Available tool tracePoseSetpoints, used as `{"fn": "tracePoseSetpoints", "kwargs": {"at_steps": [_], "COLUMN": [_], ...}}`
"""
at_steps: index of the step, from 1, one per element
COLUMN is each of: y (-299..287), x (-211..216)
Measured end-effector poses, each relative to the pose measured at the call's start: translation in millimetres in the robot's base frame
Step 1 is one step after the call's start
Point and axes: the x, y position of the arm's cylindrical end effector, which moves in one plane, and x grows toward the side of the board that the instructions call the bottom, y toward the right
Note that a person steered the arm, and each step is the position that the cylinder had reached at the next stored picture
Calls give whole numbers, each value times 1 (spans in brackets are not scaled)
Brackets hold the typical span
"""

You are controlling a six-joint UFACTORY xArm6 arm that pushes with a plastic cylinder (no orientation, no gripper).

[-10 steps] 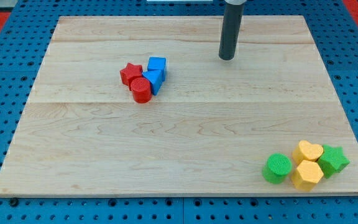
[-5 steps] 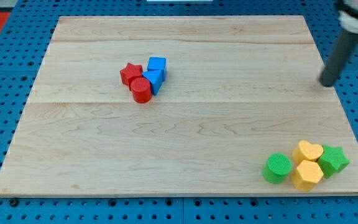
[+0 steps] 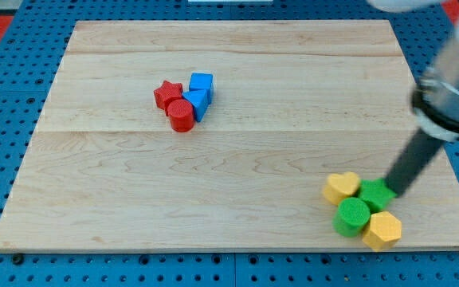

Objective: Separate the green star and yellow heart from the yellow hexagon

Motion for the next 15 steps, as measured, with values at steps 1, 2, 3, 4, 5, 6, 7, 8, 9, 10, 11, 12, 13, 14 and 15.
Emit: {"fn": "tracePoseSetpoints", "kwargs": {"at_steps": [1,2,3,4,5,6,7,8,9,10,11,12,13,14,15], "y": [16,32,32,38,53,61,62,63,51,42,42,42,40,20,-12], "x": [-2,0,-2,-2,-2,0,2,15,15,15,15,15,15,16,16]}}
